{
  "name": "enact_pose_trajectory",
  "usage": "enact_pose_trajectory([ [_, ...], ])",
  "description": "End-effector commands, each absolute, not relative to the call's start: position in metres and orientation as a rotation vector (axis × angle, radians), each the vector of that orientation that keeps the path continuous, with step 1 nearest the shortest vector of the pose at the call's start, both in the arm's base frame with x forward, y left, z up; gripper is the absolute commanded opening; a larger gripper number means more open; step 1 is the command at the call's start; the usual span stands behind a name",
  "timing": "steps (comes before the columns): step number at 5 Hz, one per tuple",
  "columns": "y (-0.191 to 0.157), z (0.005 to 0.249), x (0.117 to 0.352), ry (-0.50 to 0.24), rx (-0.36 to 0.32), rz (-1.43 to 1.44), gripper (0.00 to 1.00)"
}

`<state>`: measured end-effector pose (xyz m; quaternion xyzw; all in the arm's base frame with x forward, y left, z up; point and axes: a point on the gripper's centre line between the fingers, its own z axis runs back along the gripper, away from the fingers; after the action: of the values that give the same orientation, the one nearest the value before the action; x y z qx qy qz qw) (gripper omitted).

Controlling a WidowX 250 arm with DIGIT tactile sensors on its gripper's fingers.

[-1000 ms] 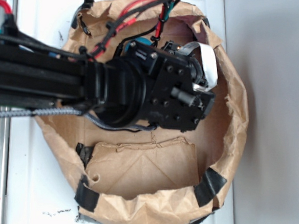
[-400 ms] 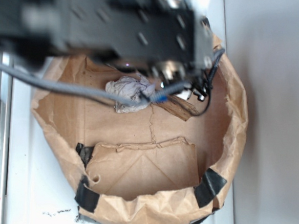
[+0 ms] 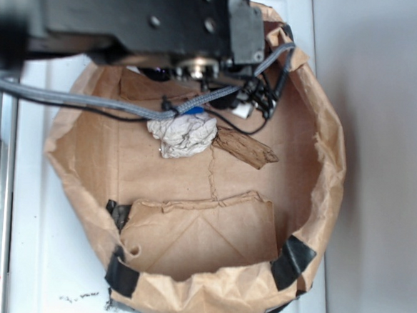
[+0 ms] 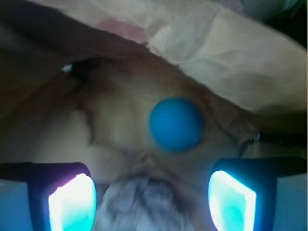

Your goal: Grab the blue ball.

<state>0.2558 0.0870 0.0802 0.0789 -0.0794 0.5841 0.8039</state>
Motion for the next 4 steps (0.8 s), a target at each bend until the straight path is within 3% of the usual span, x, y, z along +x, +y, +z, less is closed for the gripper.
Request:
enact_pose_trajectory([
  [1,0.105,0.052,0.263,-0.19,0.339,1.333,1.0],
  [2,0.111,0.042,0.269,-0.186,0.388,1.358,1.0],
  [3,0.11,0.041,0.273,-0.195,0.386,1.35,0.9],
  [4,0.107,0.042,0.271,-0.208,0.37,1.347,0.0],
])
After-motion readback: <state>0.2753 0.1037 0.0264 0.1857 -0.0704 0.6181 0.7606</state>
